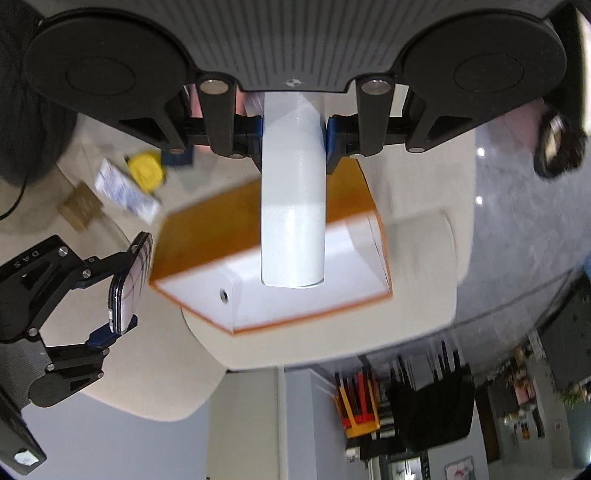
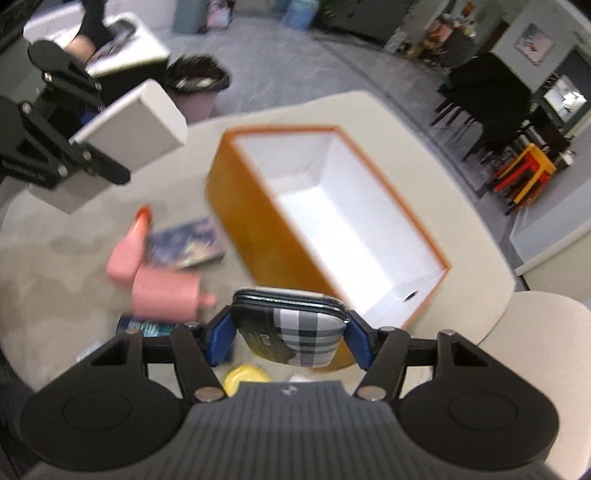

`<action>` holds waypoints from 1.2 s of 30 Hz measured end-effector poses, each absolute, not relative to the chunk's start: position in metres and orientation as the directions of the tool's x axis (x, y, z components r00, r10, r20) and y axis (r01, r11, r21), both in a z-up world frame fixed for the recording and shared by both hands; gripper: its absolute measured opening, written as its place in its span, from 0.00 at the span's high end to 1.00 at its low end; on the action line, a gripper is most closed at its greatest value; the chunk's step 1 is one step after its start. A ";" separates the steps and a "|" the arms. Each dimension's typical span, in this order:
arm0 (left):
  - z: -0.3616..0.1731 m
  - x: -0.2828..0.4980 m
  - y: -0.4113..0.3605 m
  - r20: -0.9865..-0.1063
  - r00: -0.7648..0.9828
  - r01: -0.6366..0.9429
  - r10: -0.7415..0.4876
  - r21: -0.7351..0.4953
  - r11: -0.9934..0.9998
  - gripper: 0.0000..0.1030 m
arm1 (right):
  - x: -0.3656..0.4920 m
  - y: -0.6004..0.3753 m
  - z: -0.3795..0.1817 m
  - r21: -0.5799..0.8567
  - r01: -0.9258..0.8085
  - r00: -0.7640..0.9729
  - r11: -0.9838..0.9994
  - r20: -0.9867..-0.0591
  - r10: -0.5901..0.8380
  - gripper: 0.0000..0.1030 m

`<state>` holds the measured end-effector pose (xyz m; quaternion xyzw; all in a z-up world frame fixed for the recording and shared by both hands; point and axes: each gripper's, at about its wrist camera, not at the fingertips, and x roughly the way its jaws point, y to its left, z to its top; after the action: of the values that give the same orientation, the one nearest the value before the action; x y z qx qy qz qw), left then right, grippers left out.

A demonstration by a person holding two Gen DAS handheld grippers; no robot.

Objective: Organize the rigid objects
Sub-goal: 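Carry the plaid case and white bottle with both tools over the orange box, then lower both items into the orange box and open both tools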

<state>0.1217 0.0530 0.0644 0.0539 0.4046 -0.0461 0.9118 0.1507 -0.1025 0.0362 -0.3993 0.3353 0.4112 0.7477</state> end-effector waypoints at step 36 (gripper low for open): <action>-0.017 0.333 0.081 -0.926 0.368 0.105 0.078 0.124 0.987 0.69 | 0.331 -0.020 -0.035 0.099 -0.698 0.225 0.709 -0.910 0.348 0.39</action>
<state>0.3326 0.0814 -0.0169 0.0811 0.5620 -0.0082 0.8231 0.3313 -0.0203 -0.0353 -0.1682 0.5201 0.3424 0.7642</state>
